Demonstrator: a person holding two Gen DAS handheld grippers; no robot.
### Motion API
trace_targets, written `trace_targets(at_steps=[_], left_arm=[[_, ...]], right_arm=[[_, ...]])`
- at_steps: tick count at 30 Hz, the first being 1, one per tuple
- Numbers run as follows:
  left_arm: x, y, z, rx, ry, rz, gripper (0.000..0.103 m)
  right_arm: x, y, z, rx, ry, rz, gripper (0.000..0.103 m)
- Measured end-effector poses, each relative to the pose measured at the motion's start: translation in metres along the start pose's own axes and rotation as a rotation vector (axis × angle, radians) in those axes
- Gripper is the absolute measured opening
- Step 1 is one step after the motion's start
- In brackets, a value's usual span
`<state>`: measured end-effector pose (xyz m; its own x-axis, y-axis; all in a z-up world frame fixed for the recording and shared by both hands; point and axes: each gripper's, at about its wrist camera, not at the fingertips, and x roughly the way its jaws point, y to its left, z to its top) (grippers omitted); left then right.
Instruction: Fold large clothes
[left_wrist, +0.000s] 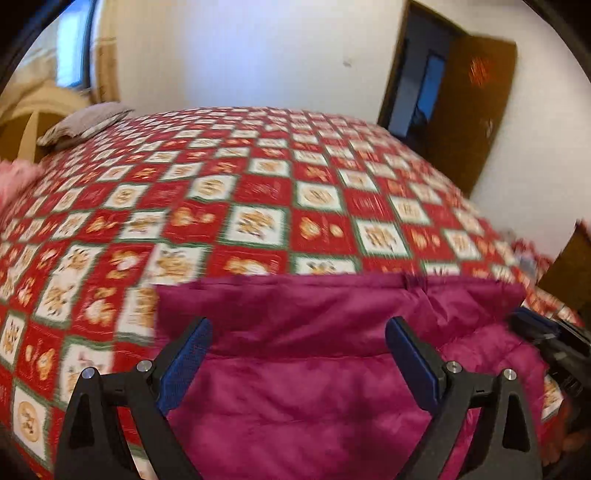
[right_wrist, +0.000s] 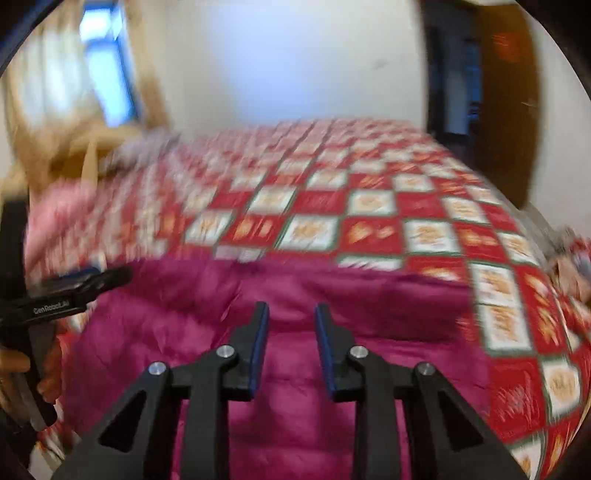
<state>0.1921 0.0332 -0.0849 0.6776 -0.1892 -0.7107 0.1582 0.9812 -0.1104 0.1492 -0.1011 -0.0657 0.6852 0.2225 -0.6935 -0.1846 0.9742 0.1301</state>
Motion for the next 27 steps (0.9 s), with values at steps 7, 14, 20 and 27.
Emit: trace_targets(at_steps=[7,14,20,27], left_arm=[[0.057,-0.005,0.0,0.086,-0.006,0.254,0.095],[0.087,0.022,-0.004,-0.049,0.037,0.16,0.098],[0.098,0.028,-0.005,-0.096,0.059,0.119,0.102],[0.112,0.02,-0.004,-0.077,0.087,0.176,0.102]], right_arm=[[0.066,-0.041,-0.011,0.007,0.081,-0.132,0.005],[0.062,-0.074,-0.011,0.007,0.033,-0.278,0.005],[0.063,-0.127,-0.02,0.221,0.037,-0.242,0.0],[0.071,-0.143,-0.025,0.308,0.039,-0.199,0.0]])
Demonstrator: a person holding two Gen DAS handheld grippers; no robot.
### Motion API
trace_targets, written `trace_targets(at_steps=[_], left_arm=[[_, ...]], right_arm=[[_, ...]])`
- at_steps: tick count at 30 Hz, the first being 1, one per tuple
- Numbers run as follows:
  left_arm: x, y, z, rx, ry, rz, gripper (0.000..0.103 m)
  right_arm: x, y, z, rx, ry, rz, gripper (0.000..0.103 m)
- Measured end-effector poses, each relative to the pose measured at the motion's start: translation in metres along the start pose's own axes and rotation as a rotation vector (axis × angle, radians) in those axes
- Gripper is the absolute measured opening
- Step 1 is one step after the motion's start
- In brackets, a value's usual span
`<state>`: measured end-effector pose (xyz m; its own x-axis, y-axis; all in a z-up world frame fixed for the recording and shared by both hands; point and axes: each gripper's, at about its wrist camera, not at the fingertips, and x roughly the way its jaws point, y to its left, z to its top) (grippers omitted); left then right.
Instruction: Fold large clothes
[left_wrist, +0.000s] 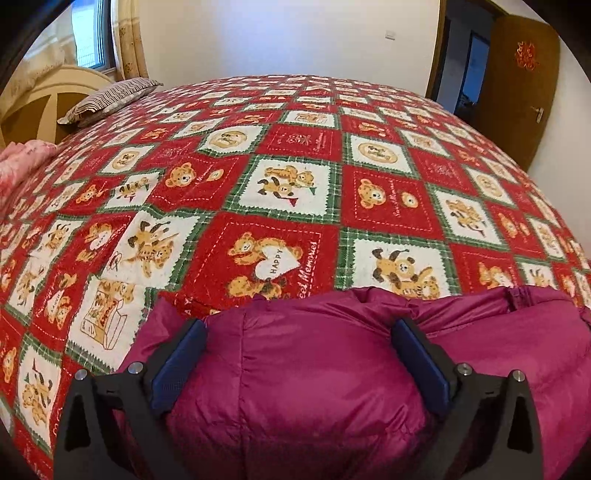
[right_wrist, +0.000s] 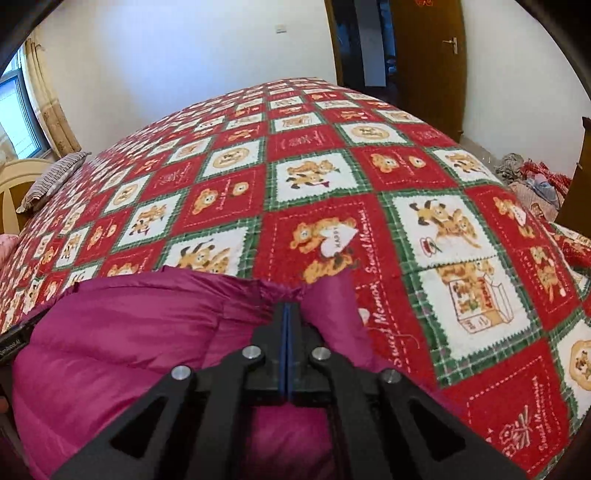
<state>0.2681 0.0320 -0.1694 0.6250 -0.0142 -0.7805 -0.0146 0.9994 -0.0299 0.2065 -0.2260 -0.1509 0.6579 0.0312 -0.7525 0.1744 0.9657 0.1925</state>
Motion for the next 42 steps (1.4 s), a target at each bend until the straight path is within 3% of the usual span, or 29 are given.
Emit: trace_targets(at_steps=[8,11,15,17,21,26,30,33,35,37,40,42], left_arm=[[-0.004,0.001,0.0,0.015,0.014,0.011,0.102],[-0.025,0.005,-0.001,0.04,0.027,0.001,0.102],[-0.065,0.013,-0.012,0.045,-0.008,-0.006,0.102],[-0.083,0.014,-0.021,0.057,-0.019,0.0,0.102],[-0.107,0.01,-0.042,0.088,-0.038,0.046,0.102],[-0.109,0.01,-0.066,0.126,-0.025,0.086,0.102],[-0.102,0.013,-0.083,0.144,-0.04,0.09,0.102],[-0.105,0.014,-0.084,0.155,-0.046,0.084,0.102],[-0.118,0.022,-0.085,0.14,-0.074,0.078,0.102],[-0.135,0.036,-0.088,0.099,-0.125,0.061,0.102],[-0.151,0.064,-0.095,-0.018,-0.17,0.051,0.102],[-0.154,0.079,-0.101,-0.099,-0.186,0.057,0.102]], right_arm=[[-0.003,0.001,0.001,-0.015,-0.001,-0.011,0.0],[-0.014,-0.005,0.006,-0.001,0.02,0.009,0.0],[-0.073,0.008,-0.002,-0.05,-0.108,-0.006,0.009],[-0.097,0.027,-0.011,-0.086,-0.142,0.025,0.009],[-0.124,0.077,-0.044,-0.118,-0.14,0.199,0.009],[-0.092,0.119,-0.08,-0.16,-0.048,0.232,0.009],[-0.064,0.118,-0.096,-0.132,-0.023,0.209,0.0],[-0.057,0.11,-0.095,-0.077,0.019,0.239,0.0],[-0.065,0.109,-0.089,-0.058,0.049,0.229,0.0],[-0.089,0.112,-0.09,-0.066,-0.003,0.247,0.011],[-0.113,0.132,-0.099,-0.159,-0.075,0.229,0.011],[-0.111,0.142,-0.108,-0.161,-0.076,0.252,0.011]])
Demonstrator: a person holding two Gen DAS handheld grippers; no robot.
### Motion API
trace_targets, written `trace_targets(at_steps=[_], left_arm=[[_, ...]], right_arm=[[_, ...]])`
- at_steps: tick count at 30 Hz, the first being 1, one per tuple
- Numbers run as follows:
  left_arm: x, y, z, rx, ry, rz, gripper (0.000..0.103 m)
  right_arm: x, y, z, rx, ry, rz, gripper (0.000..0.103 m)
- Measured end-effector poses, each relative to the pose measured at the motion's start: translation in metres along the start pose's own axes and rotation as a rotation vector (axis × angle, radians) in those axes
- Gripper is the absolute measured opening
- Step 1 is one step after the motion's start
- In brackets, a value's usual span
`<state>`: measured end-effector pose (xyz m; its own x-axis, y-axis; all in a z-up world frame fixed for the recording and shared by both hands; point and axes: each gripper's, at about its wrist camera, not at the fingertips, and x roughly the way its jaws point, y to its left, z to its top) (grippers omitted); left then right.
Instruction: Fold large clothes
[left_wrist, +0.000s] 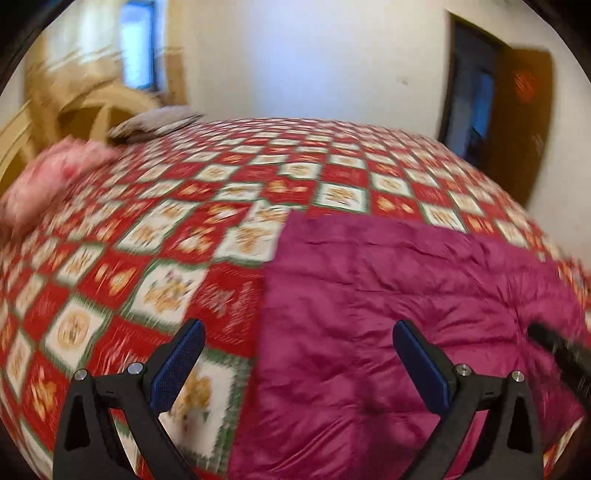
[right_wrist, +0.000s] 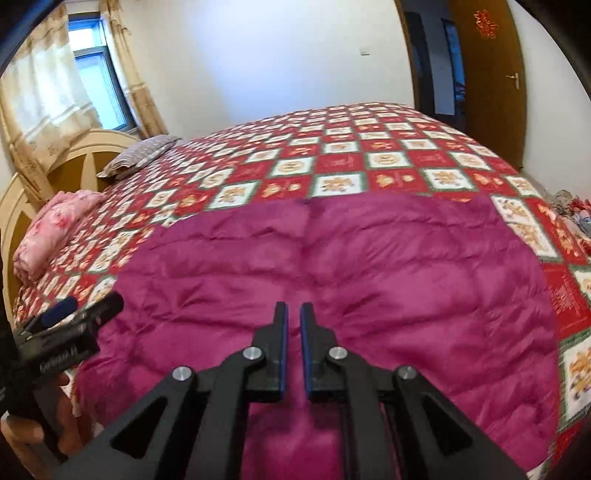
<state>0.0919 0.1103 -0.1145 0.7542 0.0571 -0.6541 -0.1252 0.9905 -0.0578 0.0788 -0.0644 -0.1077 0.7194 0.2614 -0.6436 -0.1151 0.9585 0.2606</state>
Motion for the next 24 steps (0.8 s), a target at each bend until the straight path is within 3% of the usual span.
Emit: trace_targets(at_steps=[2,4,7,10,13,17,18,20,24], left_arm=[[0.003,0.009,-0.009,-0.055,0.004,0.004,0.102],[0.014,0.006,-0.016,-0.05,0.046,0.0,0.102],[0.032,0.004,-0.029,-0.051,0.115,-0.001,0.102],[0.04,0.016,-0.038,-0.159,0.146,-0.076,0.102],[0.039,0.013,-0.037,-0.154,0.15,-0.104,0.102],[0.029,0.01,-0.041,-0.212,0.146,-0.264,0.101],[0.026,0.007,-0.041,-0.211,0.145,-0.288,0.098],[0.022,-0.003,-0.041,-0.206,0.141,-0.328,0.083],[0.012,-0.01,-0.029,-0.2,0.119,-0.356,0.033]], right_arm=[[0.01,0.007,-0.008,-0.007,0.008,0.003,0.011],[0.027,0.007,-0.018,-0.004,0.047,-0.04,0.005],[0.032,0.002,-0.023,0.013,0.049,-0.054,0.005],[0.034,-0.001,-0.023,0.021,0.053,-0.044,0.003],[0.035,-0.003,-0.025,0.038,0.047,-0.035,0.003],[0.035,-0.003,-0.029,0.055,0.04,-0.026,0.003],[0.035,-0.005,-0.029,0.066,0.037,-0.017,0.003],[0.036,-0.009,-0.03,0.086,0.036,-0.001,0.003],[0.036,-0.016,-0.03,0.139,0.043,0.043,0.001]])
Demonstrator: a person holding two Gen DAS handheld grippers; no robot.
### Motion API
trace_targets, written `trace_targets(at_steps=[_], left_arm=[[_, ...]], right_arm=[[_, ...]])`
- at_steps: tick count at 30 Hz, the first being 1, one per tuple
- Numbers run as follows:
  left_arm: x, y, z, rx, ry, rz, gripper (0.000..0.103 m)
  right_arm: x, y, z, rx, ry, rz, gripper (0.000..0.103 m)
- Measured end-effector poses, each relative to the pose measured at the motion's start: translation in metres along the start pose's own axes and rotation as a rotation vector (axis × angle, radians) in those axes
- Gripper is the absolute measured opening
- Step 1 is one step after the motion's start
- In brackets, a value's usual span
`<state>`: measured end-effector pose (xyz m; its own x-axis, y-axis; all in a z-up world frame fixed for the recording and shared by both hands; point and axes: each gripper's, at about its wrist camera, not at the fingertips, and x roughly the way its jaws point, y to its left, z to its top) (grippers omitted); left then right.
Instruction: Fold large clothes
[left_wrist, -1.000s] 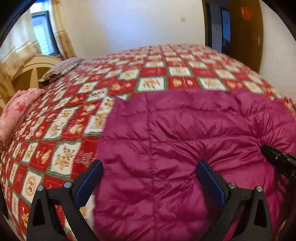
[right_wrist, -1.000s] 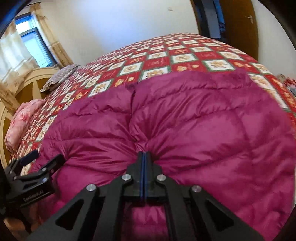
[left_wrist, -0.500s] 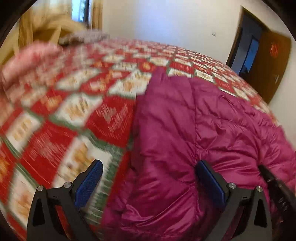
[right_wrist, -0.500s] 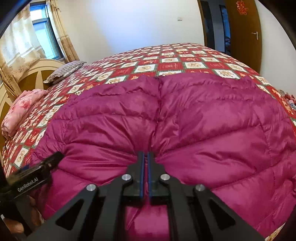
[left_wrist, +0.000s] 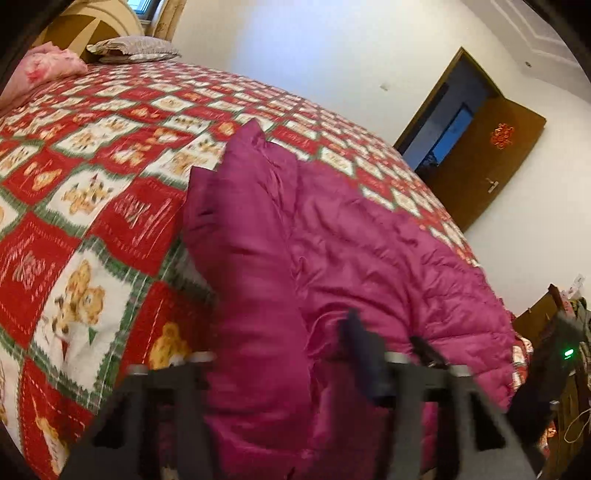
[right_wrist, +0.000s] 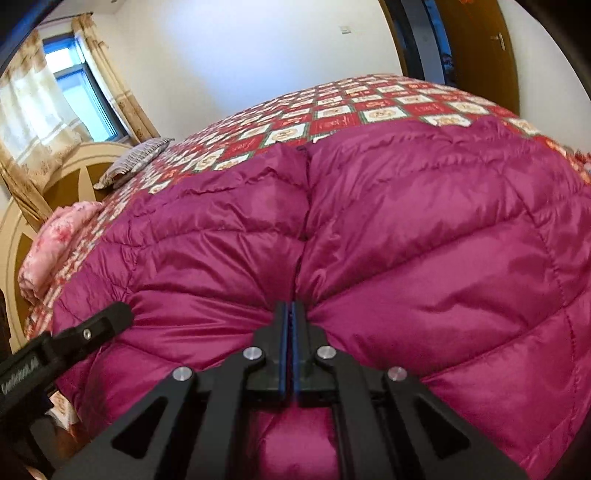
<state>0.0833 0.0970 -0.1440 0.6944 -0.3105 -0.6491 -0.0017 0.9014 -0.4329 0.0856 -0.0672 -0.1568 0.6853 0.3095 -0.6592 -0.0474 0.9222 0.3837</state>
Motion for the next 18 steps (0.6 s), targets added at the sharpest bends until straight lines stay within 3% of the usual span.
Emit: trace_targets(at_steps=[1,4,10,18], left_arm=[[-0.004,-0.003,0.004,0.001,-0.008,-0.017,0.024],[-0.017,-0.014,0.015,0.031,-0.048,-0.06,0.02],[-0.047,-0.069,0.028,0.184,-0.131,-0.134,0.02],[-0.051,-0.149,0.023,0.415,-0.15,-0.199,0.019]], right_arm=[[0.0,-0.003,0.0,0.017,0.003,0.013,0.001],[0.0,-0.011,0.0,0.074,0.012,0.056,0.0],[0.0,-0.028,0.002,0.204,0.05,0.165,0.0],[-0.015,-0.05,0.016,0.31,0.104,0.284,0.0]])
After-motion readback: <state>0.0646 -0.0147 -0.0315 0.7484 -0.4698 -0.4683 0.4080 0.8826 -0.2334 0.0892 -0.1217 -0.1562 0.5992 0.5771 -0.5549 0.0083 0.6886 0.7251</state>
